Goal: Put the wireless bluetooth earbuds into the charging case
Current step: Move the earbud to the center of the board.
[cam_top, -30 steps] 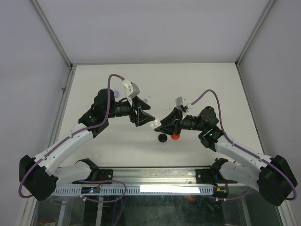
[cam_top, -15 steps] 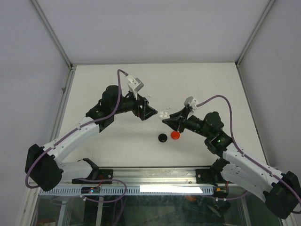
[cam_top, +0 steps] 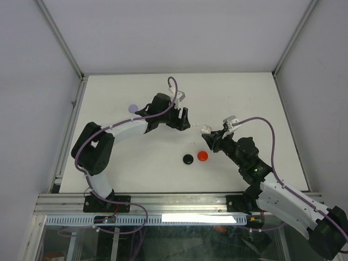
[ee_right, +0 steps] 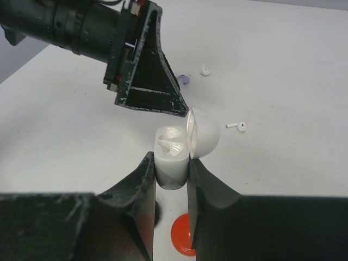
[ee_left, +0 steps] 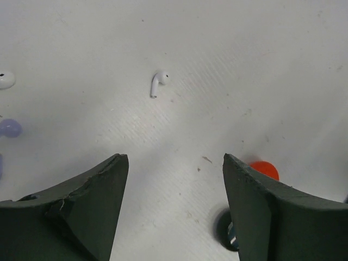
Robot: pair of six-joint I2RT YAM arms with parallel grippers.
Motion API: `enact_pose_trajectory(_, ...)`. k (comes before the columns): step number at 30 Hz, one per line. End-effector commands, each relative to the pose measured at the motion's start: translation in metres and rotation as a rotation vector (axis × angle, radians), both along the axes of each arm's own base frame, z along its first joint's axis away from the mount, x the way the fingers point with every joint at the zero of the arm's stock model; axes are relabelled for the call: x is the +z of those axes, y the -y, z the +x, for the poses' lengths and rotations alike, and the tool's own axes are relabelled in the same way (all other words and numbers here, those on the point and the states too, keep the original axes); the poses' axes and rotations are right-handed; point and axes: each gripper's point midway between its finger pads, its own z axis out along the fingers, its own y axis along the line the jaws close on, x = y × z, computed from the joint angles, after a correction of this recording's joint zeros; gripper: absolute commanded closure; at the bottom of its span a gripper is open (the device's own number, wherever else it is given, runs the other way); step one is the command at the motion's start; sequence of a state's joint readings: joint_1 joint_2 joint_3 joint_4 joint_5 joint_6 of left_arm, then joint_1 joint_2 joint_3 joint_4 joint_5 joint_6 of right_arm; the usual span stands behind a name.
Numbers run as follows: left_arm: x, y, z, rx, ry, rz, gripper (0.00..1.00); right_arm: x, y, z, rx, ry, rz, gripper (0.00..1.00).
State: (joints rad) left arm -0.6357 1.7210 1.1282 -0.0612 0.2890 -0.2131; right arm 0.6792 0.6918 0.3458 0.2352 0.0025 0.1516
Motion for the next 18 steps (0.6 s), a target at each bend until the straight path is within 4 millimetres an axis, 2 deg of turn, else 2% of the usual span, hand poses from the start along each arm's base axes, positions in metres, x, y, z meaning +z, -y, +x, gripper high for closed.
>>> enact_pose_trajectory(1,0.004,0.026,0.03,0.009,0.077,0.012,0.32,0.023,0.018,0.011,-0.118,0.08,0.064,1.0)
enact_pose_trajectory(8,-0.04,0.05,0.052,-0.03,0.123,0.147,0.37,0.024,0.026,0.01,-0.151,0.097,0.094,1.0)
enact_pose_trajectory(11,-0.051,0.059,0.06,-0.042,0.154,0.185,0.42,0.024,0.027,0.008,-0.152,0.093,0.112,1.0)
enact_pose_trajectory(18,-0.067,0.074,0.072,-0.084,0.225,0.254,0.48,0.022,0.029,0.005,-0.153,0.083,0.132,1.0)
